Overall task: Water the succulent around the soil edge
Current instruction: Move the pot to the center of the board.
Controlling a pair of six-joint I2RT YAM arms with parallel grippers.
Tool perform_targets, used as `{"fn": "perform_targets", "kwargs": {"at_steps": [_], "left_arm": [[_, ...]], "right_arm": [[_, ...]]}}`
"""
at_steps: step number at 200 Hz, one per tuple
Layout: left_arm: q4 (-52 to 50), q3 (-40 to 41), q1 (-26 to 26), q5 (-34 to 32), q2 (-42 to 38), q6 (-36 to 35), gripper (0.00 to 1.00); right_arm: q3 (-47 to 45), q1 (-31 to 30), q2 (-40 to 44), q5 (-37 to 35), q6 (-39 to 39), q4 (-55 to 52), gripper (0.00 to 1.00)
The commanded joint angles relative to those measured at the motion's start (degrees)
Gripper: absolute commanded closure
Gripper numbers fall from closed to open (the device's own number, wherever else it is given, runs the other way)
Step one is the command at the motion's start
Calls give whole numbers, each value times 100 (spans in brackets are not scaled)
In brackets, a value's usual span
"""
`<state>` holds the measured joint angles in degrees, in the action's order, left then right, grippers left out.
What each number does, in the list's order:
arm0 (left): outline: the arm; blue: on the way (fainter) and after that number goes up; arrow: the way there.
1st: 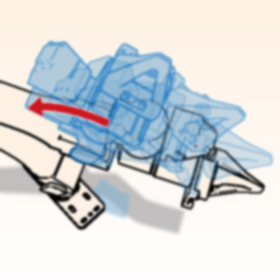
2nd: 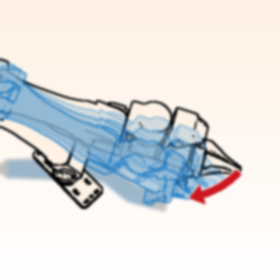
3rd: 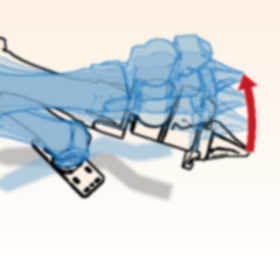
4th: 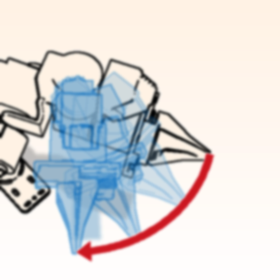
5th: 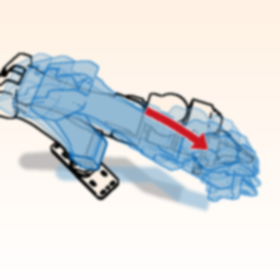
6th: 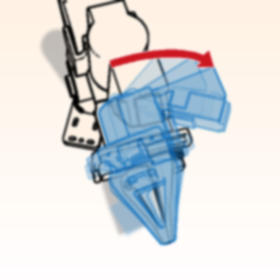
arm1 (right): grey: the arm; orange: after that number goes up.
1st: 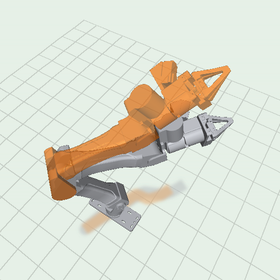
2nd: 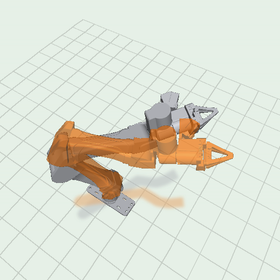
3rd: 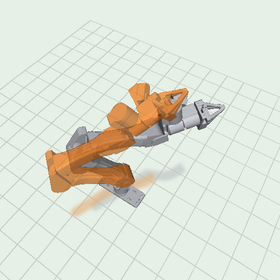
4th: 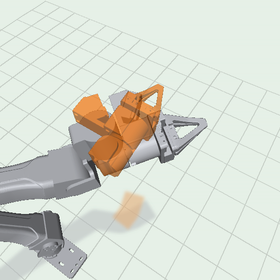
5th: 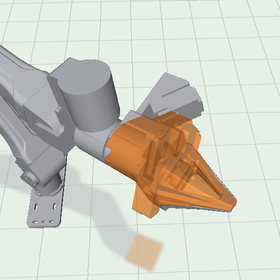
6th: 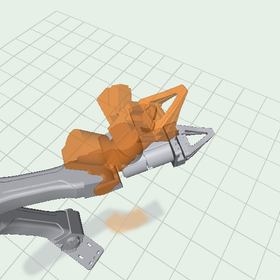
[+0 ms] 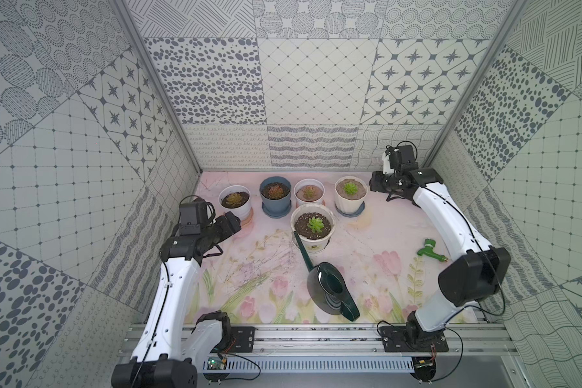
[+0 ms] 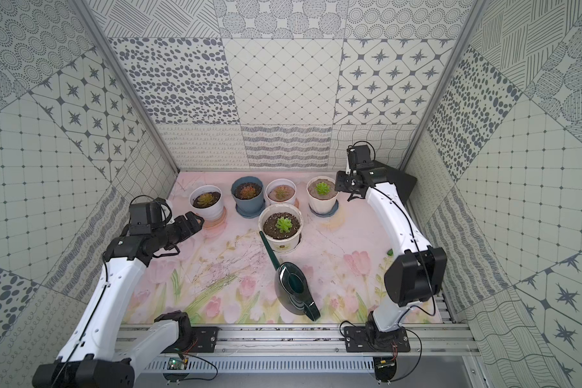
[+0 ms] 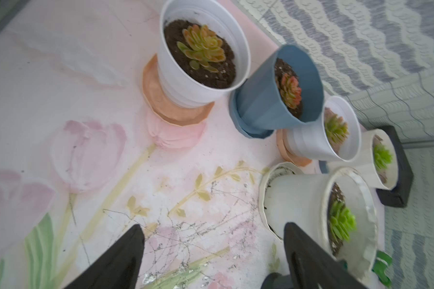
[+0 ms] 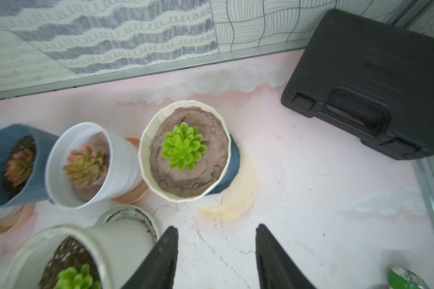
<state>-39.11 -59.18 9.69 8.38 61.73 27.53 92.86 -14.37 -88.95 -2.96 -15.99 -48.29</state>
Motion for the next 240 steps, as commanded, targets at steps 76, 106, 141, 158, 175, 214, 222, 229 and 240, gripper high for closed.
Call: {"fn": "perform_targets", "kwargs": {"at_steps": [76, 106, 141, 158, 175, 214, 222, 229, 240], "left_arm": [[534, -2434, 639, -1362, 3824, -1285, 38], [331, -3064, 639, -1029, 4437, -1443, 44], [60, -3617, 638, -1170, 4748, -1579, 45], [-93, -3831, 640, -1155, 4894, -1720, 45], [-168, -3921, 639, -1033, 4986, -1859, 46], [-228, -3878, 642, -555, 5042, -1927, 50], [-257, -3873, 638, -488, 5054, -1905, 52], [-288, -3857, 635, -474, 5075, -1901, 53], [-299, -3800, 639, -432, 5069, -1892, 54]], "right_arm": [[-3361, -1443, 2787, 762, -53, 1747, 47], [-3562, -1455, 2892, 829, -62, 1868, 47], [-3640, -1472, 2800, 1031, -108, 2029, 48], [-3666, -1483, 2726, 1084, -121, 2061, 48], [-3678, -1498, 2673, 1090, -113, 2070, 48], [-3687, -1499, 2650, 1050, -89, 2070, 48], [-3692, -1502, 2653, 1051, -89, 2071, 48], [-3690, -1498, 2650, 1057, -90, 2070, 48], [-3694, -1505, 2651, 1083, -89, 2073, 48]]}}
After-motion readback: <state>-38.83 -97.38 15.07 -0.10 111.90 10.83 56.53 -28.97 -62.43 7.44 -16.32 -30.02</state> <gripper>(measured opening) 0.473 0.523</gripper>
